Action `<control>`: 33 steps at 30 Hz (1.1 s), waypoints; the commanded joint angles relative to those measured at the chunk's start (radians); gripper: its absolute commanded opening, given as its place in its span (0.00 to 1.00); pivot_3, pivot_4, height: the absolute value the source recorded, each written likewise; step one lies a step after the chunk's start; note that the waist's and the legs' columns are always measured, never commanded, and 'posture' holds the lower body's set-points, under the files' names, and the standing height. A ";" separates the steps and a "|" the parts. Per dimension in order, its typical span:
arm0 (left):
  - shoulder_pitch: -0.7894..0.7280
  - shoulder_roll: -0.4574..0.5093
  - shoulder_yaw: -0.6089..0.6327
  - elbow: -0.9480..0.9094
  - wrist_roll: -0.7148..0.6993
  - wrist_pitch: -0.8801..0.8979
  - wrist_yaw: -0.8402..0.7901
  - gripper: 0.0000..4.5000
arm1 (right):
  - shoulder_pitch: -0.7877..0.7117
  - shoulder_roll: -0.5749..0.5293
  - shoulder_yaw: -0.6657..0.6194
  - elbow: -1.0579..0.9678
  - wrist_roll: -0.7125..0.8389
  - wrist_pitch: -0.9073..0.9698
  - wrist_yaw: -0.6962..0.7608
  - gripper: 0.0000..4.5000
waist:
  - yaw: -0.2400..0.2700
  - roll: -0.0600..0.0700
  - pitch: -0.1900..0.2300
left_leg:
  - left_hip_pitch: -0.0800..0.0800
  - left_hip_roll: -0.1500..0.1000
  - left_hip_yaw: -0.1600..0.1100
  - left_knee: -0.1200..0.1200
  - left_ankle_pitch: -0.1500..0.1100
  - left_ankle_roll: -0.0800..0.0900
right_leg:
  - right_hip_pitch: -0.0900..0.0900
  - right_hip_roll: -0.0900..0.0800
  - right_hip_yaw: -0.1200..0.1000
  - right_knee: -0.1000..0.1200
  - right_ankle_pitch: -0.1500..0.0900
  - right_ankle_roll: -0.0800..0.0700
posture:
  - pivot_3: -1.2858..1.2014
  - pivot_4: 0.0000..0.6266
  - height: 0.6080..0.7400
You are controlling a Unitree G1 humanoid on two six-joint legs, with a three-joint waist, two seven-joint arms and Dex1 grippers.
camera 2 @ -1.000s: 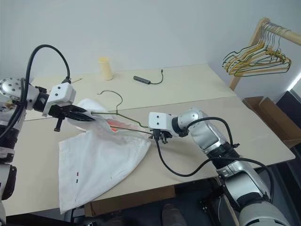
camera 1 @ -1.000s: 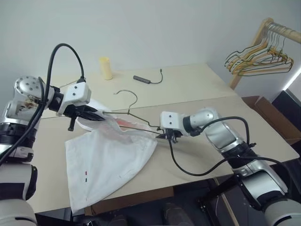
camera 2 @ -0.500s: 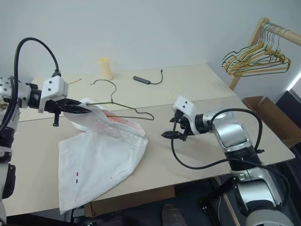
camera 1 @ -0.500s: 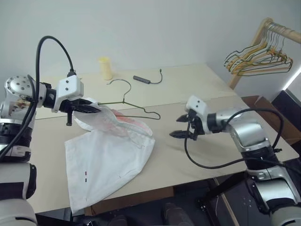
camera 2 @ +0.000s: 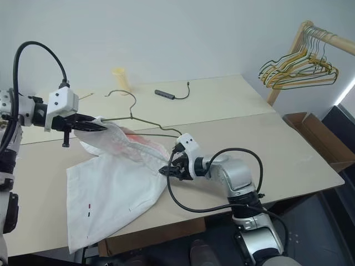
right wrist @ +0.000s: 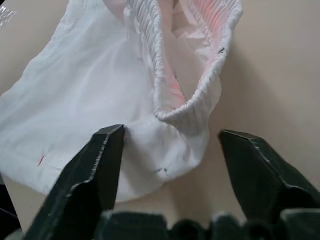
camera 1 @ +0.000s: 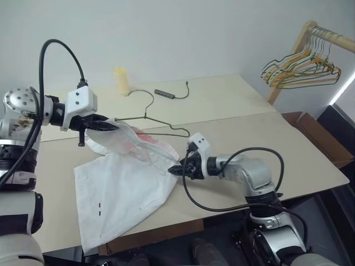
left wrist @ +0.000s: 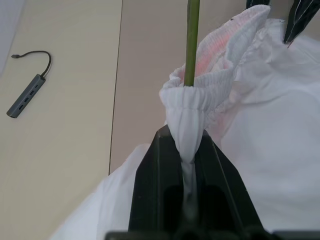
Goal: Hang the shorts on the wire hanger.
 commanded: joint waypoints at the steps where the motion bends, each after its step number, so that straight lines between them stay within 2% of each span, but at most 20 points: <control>1: -0.008 0.012 0.039 -0.032 -0.013 0.000 0.010 0.00 | -0.009 -0.013 -0.027 -0.014 0.027 0.003 -0.019 0.40 | 0.000 0.000 0.000 | 0.000 0.000 0.000 0.000 0.000 0.000 | 0.000 0.000 0.000 0.000 0.000 0.000 | 0.48 0.00 1.00; 6: 0.001 0.019 0.052 -0.034 -0.027 0.001 -0.006 0.00 | 0.000 -0.057 -0.011 -0.004 0.017 -0.023 -0.030 0.01 | -0.002 0.000 0.000 | 0.000 0.000 -0.001 0.000 0.000 0.000 | 0.000 0.000 0.000 0.000 0.000 0.000 | 0.48 0.00 1.00; 10: 0.025 0.050 0.064 -0.061 -0.106 0.016 -0.091 0.00 | -0.014 -0.100 -0.056 0.020 0.031 -0.048 -0.021 0.00 | -0.004 0.000 0.000 | 0.000 0.000 -0.001 0.000 0.000 0.000 | 0.000 0.000 0.000 0.000 0.000 0.000 | 0.48 0.00 1.00; 16: 0.060 0.108 0.042 -0.106 -0.216 0.028 -0.105 0.00 | -0.061 -0.211 -0.129 0.077 0.101 -0.070 0.069 0.00 | -0.004 0.000 0.000 | 0.000 0.000 -0.001 0.000 0.000 0.000 | 0.000 0.000 0.000 -0.001 0.000 0.000 | 0.47 0.00 1.00; 21: 0.063 0.112 0.035 -0.098 -0.195 0.017 -0.105 0.00 | -0.065 -0.289 -0.111 0.091 0.099 -0.130 0.113 0.00 | -0.003 0.000 0.000 | 0.001 0.000 -0.001 0.000 0.000 0.000 | 0.001 0.000 0.000 -0.001 0.000 0.000 | 0.47 0.00 1.00; 25: 0.073 0.106 0.023 -0.078 -0.111 -0.027 -0.085 0.00 | -0.061 -0.322 -0.098 0.071 0.087 -0.180 0.131 0.00 | -0.005 0.000 0.000 | 0.001 0.000 0.000 0.000 0.000 0.000 | 0.001 0.000 0.000 -0.001 0.000 0.000 | 0.47 0.00 1.00; 33: 0.063 0.062 0.019 -0.060 -0.050 -0.063 -0.053 0.00 | -0.060 -0.450 0.034 -0.122 -0.020 -0.405 0.194 0.00 | -0.002 0.000 0.000 | 0.000 0.000 0.000 0.000 0.000 0.000 | 0.000 0.000 0.000 -0.001 0.000 0.001 | 0.47 0.00 1.00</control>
